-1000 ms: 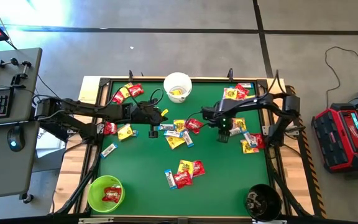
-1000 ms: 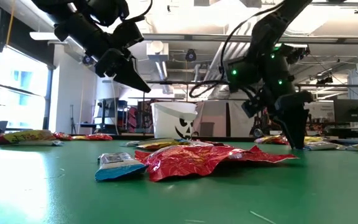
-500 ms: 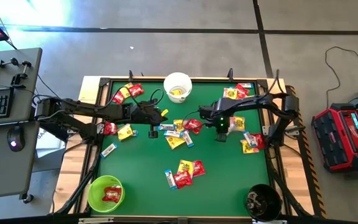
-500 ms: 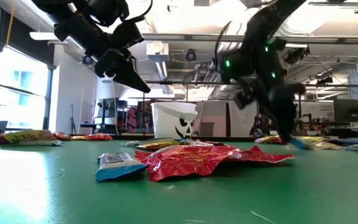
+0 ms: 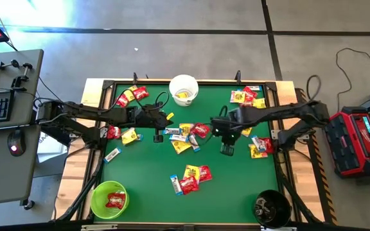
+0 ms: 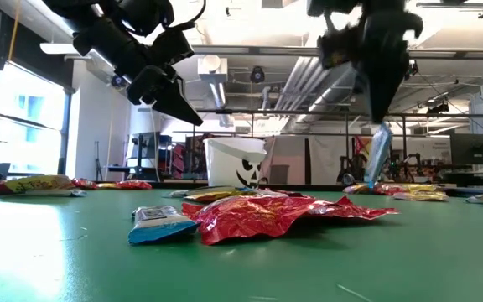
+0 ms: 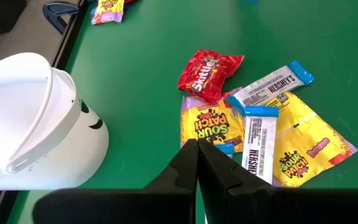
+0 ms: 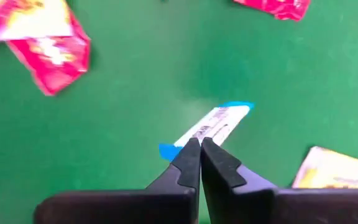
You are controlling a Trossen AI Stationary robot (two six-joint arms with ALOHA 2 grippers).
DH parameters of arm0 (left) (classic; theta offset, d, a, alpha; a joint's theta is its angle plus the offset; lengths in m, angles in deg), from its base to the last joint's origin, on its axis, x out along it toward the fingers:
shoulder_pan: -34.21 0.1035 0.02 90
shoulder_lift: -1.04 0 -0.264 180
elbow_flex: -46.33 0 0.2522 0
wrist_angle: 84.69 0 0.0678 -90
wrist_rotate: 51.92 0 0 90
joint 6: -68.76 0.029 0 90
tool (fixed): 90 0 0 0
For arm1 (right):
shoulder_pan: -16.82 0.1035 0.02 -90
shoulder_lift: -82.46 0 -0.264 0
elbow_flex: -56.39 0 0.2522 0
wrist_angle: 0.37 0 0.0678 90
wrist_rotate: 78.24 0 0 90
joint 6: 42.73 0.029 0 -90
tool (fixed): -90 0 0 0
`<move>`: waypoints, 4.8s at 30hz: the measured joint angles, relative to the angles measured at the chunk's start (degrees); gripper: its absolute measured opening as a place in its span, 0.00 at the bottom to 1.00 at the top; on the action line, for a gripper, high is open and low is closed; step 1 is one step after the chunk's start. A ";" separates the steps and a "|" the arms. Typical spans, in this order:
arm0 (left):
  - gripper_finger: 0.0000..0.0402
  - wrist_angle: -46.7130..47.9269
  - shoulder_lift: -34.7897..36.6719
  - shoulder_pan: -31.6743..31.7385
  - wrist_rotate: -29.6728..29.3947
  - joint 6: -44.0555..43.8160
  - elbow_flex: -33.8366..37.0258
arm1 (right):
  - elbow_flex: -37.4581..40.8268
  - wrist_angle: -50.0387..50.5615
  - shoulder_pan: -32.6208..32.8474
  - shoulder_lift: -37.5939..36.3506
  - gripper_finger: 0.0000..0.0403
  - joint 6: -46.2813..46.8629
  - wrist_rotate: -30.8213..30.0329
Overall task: Sort candy by brand, put in halloween buckets
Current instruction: Put the white candy into the black bucket
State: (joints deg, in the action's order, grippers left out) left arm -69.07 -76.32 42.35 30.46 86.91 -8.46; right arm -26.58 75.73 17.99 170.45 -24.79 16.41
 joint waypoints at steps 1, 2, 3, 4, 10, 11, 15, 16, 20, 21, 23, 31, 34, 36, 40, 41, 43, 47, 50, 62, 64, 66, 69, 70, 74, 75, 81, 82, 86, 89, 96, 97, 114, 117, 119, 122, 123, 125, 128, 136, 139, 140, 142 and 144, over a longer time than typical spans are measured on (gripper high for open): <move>0.00 -0.01 0.00 0.00 0.00 0.01 0.00 | 0.00 0.02 1.19 -1.04 0.00 2.05 -0.08; 0.00 -0.01 0.00 0.00 -0.01 -0.01 0.00 | -0.04 0.03 2.41 -2.08 0.00 4.21 -0.19; 0.00 0.00 0.00 0.00 0.00 0.01 0.00 | -0.07 0.08 3.54 -3.07 0.00 6.23 -0.64; 0.00 -0.01 0.00 0.00 0.00 0.01 0.00 | -0.07 0.26 4.74 -3.89 0.00 8.24 -1.46; 0.00 -0.02 0.00 -0.10 -0.02 0.02 0.00 | -0.07 1.73 11.44 -6.61 0.00 18.73 -5.56; 0.00 0.01 0.00 -0.18 -0.02 0.02 0.00 | -0.07 1.41 12.54 -6.31 0.00 19.43 -6.42; 0.00 0.01 0.00 -0.81 -0.02 0.03 0.00 | -0.09 -0.23 15.98 -2.61 0.07 18.11 -8.93; 0.00 0.01 0.00 -1.00 -0.02 0.03 0.00 | -0.09 -0.58 16.44 -1.37 0.10 17.48 -8.96; 0.00 0.03 0.00 -1.93 -0.02 0.03 0.00 | -0.09 -4.53 16.86 4.41 0.26 12.85 -11.94; 0.00 0.01 0.00 -2.07 -0.02 0.02 0.00 | -0.09 -6.04 16.77 5.85 0.31 11.54 -13.39; 0.00 0.03 0.00 -2.41 -0.02 -0.07 0.00 | -0.09 -8.96 16.19 8.66 0.38 8.95 -15.28; 0.00 0.35 0.00 -3.34 -0.09 -0.52 0.00 | -0.09 -15.71 16.66 17.94 0.43 1.51 -21.31; 0.00 0.66 0.00 -3.37 -0.07 -0.57 0.00 | -0.07 -16.14 17.39 19.17 0.38 2.12 -21.24; 0.00 1.22 0.00 -3.37 -0.07 -0.56 0.00 | -0.07 -16.36 17.94 19.27 0.36 2.91 -21.25; 0.00 1.37 0.00 -3.37 -0.07 -0.56 0.00 | -0.07 -16.31 18.19 19.46 0.33 4.08 -21.35; 0.00 1.38 0.00 -3.37 -0.07 -0.56 0.00 | -0.07 -16.28 18.16 19.65 0.33 4.08 -21.56; 0.00 1.38 0.00 -3.37 -0.07 -0.56 0.00 | -0.07 -15.76 18.07 20.50 0.33 4.10 -22.11; 0.00 1.38 0.00 -3.37 -0.07 -0.57 0.00 | -0.18 -15.58 18.15 22.58 0.33 4.08 -22.34; 0.00 1.38 0.00 -3.37 -0.07 -0.58 0.00 | -0.31 -15.46 18.17 23.06 0.31 4.23 -22.71; 0.00 1.41 0.00 -3.37 -0.07 -1.43 0.00 | 0.00 -13.74 18.00 21.79 0.01 4.25 -20.99; 0.00 1.36 0.00 -3.37 -0.07 -1.41 0.00 | 0.17 -12.48 18.07 20.11 0.00 5.48 -21.20; 0.00 1.38 0.00 -3.37 -0.05 -1.41 0.00 | 0.05 -11.87 18.43 17.70 0.00 6.88 -22.50; 0.00 1.39 0.00 -3.37 -0.07 -1.31 0.00 | 0.02 -10.11 19.15 14.50 0.00 9.27 -23.71; 0.00 1.36 0.00 -3.37 -0.07 -1.14 0.00 | 0.02 -10.01 19.41 13.43 0.00 10.05 -23.99; 0.00 1.36 0.00 -3.37 -0.07 -1.13 0.00 | -0.06 -8.38 20.16 10.57 0.00 12.27 -24.43; 0.00 1.33 0.00 -3.37 -0.07 -1.16 0.01 | -0.05 -8.30 20.34 10.62 0.01 12.92 -24.16; 0.00 1.29 0.00 -3.37 -0.04 -1.46 0.02 | 1.12 -8.98 22.01 14.66 0.15 11.77 -24.76; 0.00 1.31 0.00 -3.37 -0.04 -1.46 0.02 | 1.19 -8.79 22.23 15.63 0.18 11.49 -25.47; 0.00 1.33 0.00 -3.37 -0.04 -1.43 0.02 | 1.21 -8.21 23.12 19.70 0.31 7.04 -31.05; 0.00 1.32 0.00 -3.37 -0.04 -1.11 0.02 | 1.22 -8.27 23.73 21.93 0.35 3.80 -35.20; 0.00 1.38 0.00 -3.37 -0.04 -1.09 0.02 | 1.20 -8.82 25.40 23.64 0.33 -2.09 -36.49; 0.00 1.38 0.00 -3.37 -0.04 -1.08 0.02 | 1.20 -8.82 25.48 23.66 0.32 -2.37 -36.65; 0.00 1.46 0.00 -3.37 -0.02 -1.04 0.02 | 3.46 -11.37 21.84 23.44 0.00 -6.31 -31.85; 0.00 1.41 0.00 -3.37 -0.02 -1.04 0.02 | 2.84 -10.68 21.84 23.57 0.00 -5.95 -32.74; 0.00 1.35 0.00 -3.37 -0.02 -1.09 0.02 | 2.22 -10.63 21.76 23.65 0.00 -5.29 -33.21; 0.00 1.34 0.00 -3.37 -0.02 -1.11 0.02 | 1.42 -10.14 21.68 22.72 0.00 -3.42 -33.59; 0.00 1.32 0.00 -3.37 -0.04 -1.11 0.02 | 1.19 -9.72 21.74 22.19 0.00 -2.58 -33.75; 0.00 1.14 0.00 -3.37 -0.02 -1.12 0.02 | 0.84 -9.18 22.05 21.12 0.00 -0.75 -34.27; 0.00 0.99 0.00 -3.37 -0.02 -1.13 0.04 | 0.69 -8.53 22.64 18.92 0.00 1.84 -35.53; 0.00 -3.54 -0.55 -3.34 1.49 -1.55 0.07 | 0.60 -8.13 22.47 15.66 0.02 11.74 -32.34; 0.00 -9.71 -2.86 -3.23 3.32 -0.66 0.04 | 0.61 -8.21 21.62 15.69 0.06 16.68 -31.29; 0.00 -11.66 -3.84 -2.95 4.12 -0.65 -0.04 | 0.61 -8.28 21.37 15.69 0.07 18.44 -31.43; 0.00 -13.36 -6.18 -2.06 6.87 -0.67 -0.93 | 0.65 -7.96 21.23 15.69 0.07 21.86 -32.49; 0.00 -15.13 -8.91 -1.40 8.99 -0.71 -2.02 | 0.65 -7.42 20.82 15.73 0.03 25.57 -34.68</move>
State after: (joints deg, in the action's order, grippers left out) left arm -84.20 -85.24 40.95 39.45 86.19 -10.49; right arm -25.93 68.30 38.82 186.19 0.78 -18.27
